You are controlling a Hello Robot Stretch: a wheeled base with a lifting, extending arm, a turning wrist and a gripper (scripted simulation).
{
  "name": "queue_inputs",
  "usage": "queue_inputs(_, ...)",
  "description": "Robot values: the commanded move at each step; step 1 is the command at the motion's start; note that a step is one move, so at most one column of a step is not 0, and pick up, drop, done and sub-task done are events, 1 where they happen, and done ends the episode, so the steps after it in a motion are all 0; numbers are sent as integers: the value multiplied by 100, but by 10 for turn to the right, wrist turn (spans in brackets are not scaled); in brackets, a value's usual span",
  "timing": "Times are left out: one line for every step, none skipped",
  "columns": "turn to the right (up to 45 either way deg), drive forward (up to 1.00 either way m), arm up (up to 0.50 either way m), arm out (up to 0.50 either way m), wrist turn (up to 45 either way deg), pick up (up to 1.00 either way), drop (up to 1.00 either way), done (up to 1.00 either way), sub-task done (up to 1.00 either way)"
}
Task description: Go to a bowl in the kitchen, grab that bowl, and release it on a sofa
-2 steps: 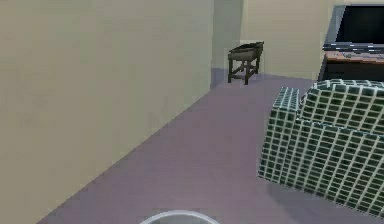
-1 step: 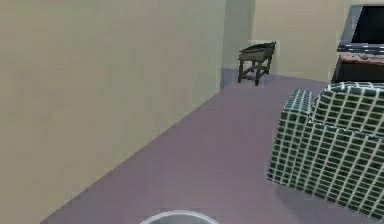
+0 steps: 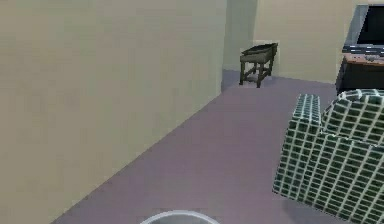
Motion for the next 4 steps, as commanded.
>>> queue_inputs(0,100,0,0,0,0,0,0,0)
queue_inputs(-90,0,0,0,0,0,0,0,0)
queue_inputs(0,25,0,0,0,0,0,0,0)
queue_inputs(330,0,0,0,0,0,0,0,0)
